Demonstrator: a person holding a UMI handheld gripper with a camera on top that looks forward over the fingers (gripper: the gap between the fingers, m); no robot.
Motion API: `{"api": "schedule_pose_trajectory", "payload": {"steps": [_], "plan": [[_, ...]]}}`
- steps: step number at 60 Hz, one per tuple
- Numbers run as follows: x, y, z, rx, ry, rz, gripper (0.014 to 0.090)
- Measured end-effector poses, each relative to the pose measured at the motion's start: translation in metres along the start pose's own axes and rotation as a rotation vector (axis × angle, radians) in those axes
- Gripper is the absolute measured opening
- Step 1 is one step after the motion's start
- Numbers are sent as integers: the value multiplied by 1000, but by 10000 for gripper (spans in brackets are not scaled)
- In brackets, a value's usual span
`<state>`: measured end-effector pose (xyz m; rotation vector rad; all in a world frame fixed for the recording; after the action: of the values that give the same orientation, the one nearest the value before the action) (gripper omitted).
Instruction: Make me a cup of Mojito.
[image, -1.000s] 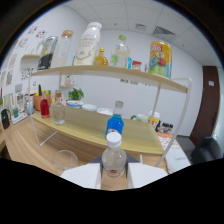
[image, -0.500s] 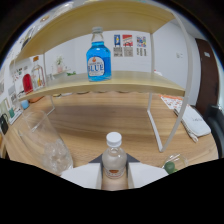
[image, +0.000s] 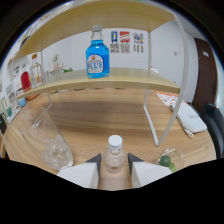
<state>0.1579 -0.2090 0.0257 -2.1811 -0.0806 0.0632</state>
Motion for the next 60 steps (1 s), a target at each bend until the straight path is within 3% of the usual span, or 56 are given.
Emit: {"api": "schedule_pose_trajectory", "payload": {"steps": [3,5,6,8,10,21,33,48,60], "plan": [[0,-4,-8,8,11,-7,531],[-1,-7,-15,16,19,-9,709],[-1,-9,-19,20,24,-8,712],[-1,-13,-28,30,35,-6,807],[-1,-17,-38,43,49,1,849],[-20,-42,-100,118,97,40,856],[-77,-34,-147,155,56,58,853],[-134,1,-164,108,32,23,851],[-182,-59,-185,186,1,20,856]]}}
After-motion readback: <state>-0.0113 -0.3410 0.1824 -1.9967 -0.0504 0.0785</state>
